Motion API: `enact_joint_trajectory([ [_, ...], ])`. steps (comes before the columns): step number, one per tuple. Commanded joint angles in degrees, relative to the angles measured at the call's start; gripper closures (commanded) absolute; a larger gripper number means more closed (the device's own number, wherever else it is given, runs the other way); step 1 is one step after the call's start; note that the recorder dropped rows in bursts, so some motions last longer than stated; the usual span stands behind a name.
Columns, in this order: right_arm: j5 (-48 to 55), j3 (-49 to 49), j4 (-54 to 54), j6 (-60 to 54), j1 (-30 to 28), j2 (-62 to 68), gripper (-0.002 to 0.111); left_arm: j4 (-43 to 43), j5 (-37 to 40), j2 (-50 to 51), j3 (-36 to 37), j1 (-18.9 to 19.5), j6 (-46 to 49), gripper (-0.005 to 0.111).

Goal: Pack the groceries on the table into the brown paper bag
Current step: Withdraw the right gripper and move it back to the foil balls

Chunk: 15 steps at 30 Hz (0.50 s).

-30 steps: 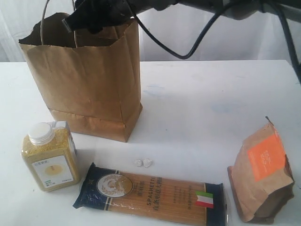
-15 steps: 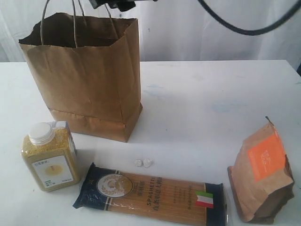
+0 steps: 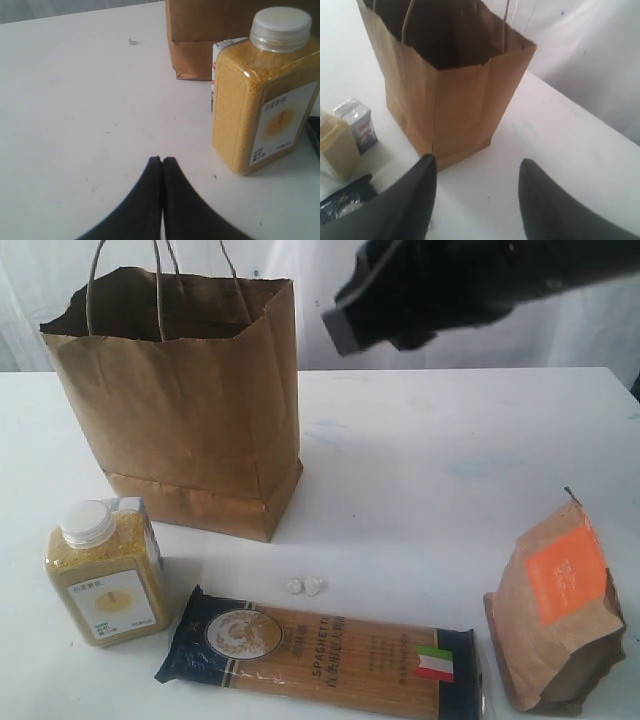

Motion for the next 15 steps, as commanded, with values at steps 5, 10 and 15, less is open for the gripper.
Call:
enact_joint_trajectory([
  [5,-4.4,15.1,5.0,0.6,-0.1,-0.9,0.061,-0.1,-0.2,-0.3,0.1,0.2,0.0,0.107],
  [10,-9.4,18.7,5.4,-0.9,-0.1,6.4,0.061,-0.1,-0.2,-0.3,0.1,0.2,0.0,0.107],
  [15,-14.7,18.7,5.4,-1.1,-0.1,16.5,0.061,-0.1,-0.2,-0.3,0.1,0.2,0.0,0.107],
])
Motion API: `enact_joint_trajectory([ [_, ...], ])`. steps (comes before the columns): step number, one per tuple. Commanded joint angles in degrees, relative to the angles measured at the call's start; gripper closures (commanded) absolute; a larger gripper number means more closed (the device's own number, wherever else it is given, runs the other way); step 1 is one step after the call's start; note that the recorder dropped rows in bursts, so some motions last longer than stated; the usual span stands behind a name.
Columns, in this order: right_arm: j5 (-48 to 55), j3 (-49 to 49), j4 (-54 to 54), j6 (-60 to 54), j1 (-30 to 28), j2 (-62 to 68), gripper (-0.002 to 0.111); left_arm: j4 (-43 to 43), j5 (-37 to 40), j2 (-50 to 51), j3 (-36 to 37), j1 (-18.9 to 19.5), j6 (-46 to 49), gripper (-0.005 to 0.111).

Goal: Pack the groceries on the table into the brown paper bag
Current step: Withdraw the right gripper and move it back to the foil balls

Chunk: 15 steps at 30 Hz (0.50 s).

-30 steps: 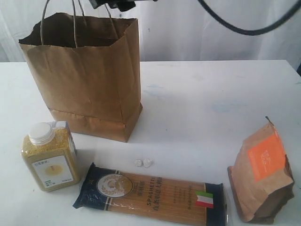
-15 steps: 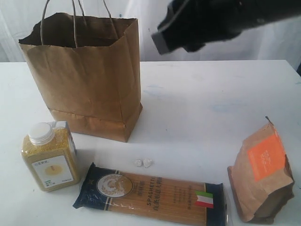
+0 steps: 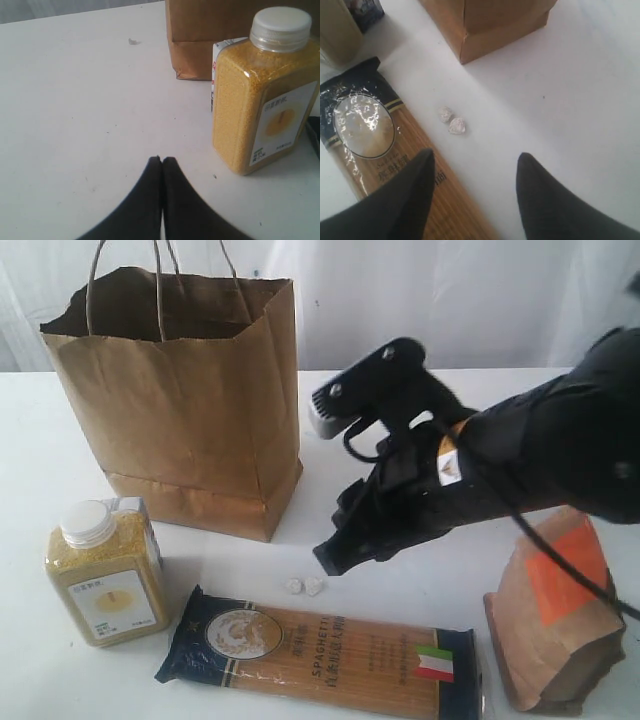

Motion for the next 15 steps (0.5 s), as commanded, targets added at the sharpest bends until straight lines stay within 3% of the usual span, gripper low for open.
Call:
enact_joint_trajectory([
  [1,-5.5,0.4,0.3,-0.6,-0.1,8.7,0.061,-0.1,-0.2,-0.3,0.1,0.2,0.0,0.107],
  [15,-13.5,0.4,0.3,-0.6,-0.1,21.6,0.061,-0.1,-0.2,-0.3,0.1,0.2,0.0,0.107],
])
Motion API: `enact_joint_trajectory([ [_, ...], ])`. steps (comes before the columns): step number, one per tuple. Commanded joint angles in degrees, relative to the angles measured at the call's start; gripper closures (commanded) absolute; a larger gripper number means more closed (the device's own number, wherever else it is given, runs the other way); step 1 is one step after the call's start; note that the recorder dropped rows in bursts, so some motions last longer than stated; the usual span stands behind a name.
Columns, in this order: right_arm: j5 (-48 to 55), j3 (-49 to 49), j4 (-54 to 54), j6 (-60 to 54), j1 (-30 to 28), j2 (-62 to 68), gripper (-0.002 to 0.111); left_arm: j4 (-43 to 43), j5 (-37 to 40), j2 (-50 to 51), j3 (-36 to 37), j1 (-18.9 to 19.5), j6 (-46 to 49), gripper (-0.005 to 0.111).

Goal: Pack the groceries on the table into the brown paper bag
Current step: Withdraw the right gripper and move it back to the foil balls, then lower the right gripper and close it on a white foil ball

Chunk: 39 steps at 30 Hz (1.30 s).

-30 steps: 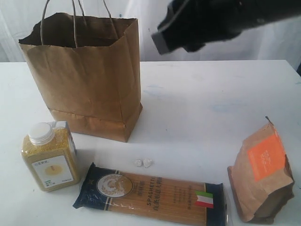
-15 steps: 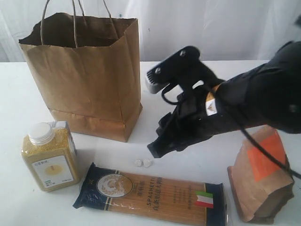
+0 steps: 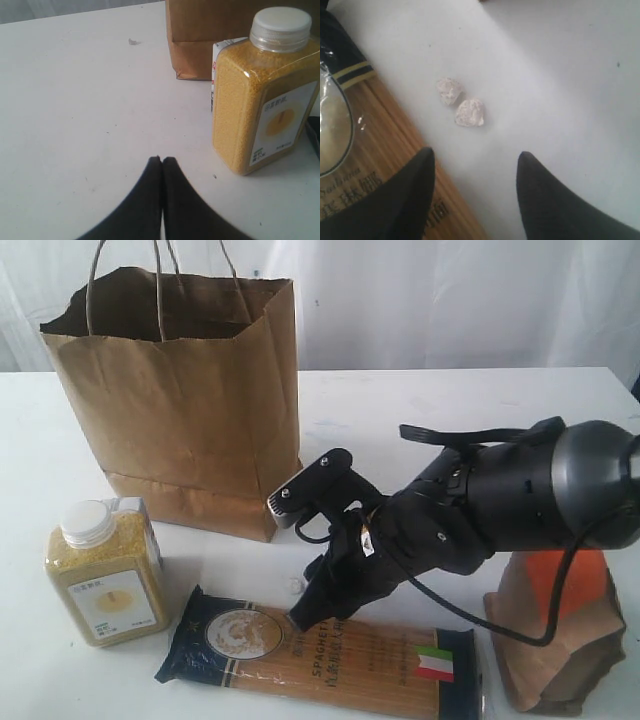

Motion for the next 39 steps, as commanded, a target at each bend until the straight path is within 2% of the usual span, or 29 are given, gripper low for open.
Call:
enact_joint_trajectory([
  [1,-2.9,0.3,0.2,-0.5,-0.1,0.8,0.061,-0.1,-0.2,-0.3,0.1,0.2,0.0,0.107],
  [26,-11.6,0.2,0.0,-0.7,-0.1,6.9,0.061,-0.1,-0.2,-0.3,0.1,0.2,0.0,0.107],
  [39,-12.1,0.2,0.0,-0.7,-0.1,7.9,0.061,-0.1,-0.2,-0.3,0.1,0.2,0.0,0.107],
])
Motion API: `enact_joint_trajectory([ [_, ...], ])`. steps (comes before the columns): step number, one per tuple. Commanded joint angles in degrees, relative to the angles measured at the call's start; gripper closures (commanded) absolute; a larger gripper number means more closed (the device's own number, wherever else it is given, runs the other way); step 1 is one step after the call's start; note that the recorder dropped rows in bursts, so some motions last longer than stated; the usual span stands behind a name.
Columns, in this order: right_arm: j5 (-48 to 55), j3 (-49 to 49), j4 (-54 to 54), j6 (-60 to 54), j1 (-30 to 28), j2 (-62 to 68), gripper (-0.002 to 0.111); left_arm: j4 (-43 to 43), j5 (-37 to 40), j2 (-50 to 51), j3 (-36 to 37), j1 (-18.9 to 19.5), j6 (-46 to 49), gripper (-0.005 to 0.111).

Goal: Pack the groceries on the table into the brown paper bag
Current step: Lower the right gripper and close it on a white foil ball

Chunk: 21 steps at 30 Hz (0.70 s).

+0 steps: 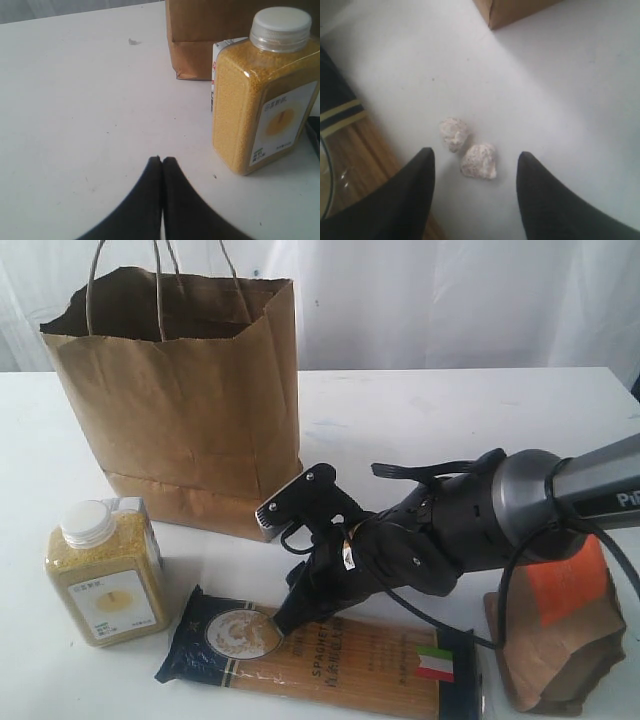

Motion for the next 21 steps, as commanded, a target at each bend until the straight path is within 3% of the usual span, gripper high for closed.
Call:
enact_joint_trajectory([
  [1,-0.5,0.2,-0.1,-0.6,-0.1,1.1,0.061,-0.1,-0.2,-0.3,0.1,0.2,0.0,0.107],
  [9,-0.5,-0.5,-0.1,-0.6,-0.1,3.0,0.064,-0.1,-0.2,-0.3,0.1,0.2,0.0,0.107],
  [21,1.0,-2.1,0.0,-0.6,-0.1,2.9,0.1,-0.1,-0.2,-0.3,0.1,0.2,0.0,0.107],
])
